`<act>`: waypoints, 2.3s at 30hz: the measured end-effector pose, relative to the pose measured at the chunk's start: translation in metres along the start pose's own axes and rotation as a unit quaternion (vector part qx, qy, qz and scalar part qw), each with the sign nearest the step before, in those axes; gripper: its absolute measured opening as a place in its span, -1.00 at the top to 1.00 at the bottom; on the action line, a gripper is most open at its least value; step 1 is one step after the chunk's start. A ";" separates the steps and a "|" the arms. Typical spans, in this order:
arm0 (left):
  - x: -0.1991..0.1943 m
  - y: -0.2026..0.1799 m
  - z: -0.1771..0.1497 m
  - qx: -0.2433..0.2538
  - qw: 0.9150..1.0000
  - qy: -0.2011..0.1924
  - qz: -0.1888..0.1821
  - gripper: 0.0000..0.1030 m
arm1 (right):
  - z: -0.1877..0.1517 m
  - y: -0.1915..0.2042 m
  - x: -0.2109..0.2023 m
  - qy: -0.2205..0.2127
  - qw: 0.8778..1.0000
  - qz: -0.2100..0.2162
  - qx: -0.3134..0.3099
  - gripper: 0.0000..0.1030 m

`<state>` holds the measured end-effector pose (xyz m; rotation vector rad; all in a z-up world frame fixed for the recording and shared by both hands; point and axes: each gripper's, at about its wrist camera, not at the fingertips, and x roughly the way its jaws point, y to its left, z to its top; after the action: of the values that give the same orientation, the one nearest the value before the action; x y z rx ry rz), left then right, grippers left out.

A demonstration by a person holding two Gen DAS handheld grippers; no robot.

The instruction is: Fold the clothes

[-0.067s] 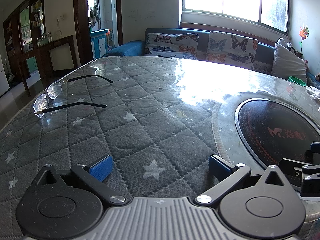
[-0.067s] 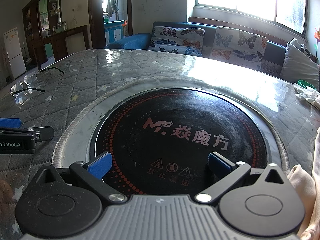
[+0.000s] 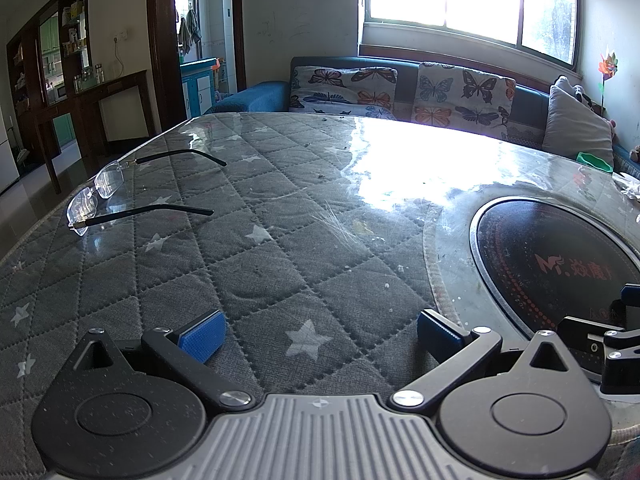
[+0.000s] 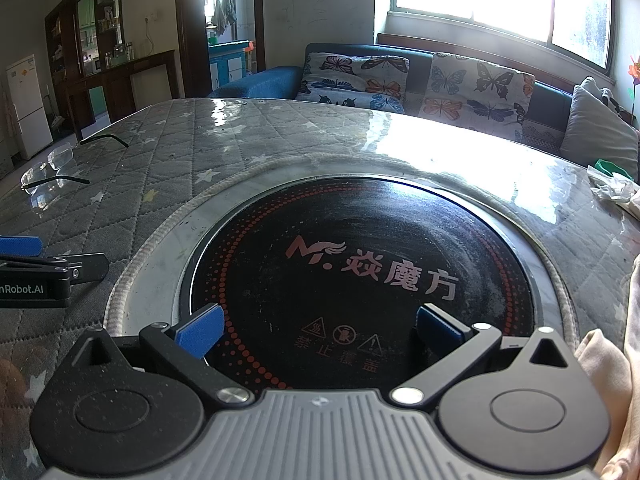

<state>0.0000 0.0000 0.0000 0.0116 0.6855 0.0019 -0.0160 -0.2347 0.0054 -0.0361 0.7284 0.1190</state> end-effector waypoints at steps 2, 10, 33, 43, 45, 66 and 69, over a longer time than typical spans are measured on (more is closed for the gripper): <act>0.000 0.000 0.000 0.000 1.000 0.000 0.000 -1.00 | 0.000 0.000 0.000 0.000 1.000 0.000 0.000 -1.00; 0.000 0.000 0.000 0.000 1.000 0.000 0.000 -1.00 | 0.000 0.000 -0.001 0.000 1.000 0.000 0.000 -1.00; 0.000 0.000 0.000 0.001 1.000 0.000 0.000 -1.00 | 0.002 0.001 -0.016 0.009 1.000 0.027 -0.010 -1.00; 0.000 -0.001 0.000 0.002 1.000 0.002 0.002 -1.00 | -0.004 -0.011 -0.061 -0.026 0.999 0.033 0.009 -1.00; 0.000 -0.002 0.001 0.003 1.000 0.002 0.003 -1.00 | -0.006 -0.016 -0.070 -0.035 0.999 0.030 0.013 -1.00; -0.015 -0.017 -0.003 -0.012 0.999 0.034 0.021 -1.00 | -0.027 -0.049 -0.147 -0.075 0.997 -0.002 0.008 -1.00; -0.020 -0.024 -0.004 -0.006 0.999 0.042 0.011 -1.00 | -0.032 -0.053 -0.155 -0.075 0.997 -0.006 0.005 -1.00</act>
<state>-0.0187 -0.0237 0.0093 0.0074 0.7688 0.0275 -0.1456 -0.3042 0.0845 -0.0209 0.5779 0.1053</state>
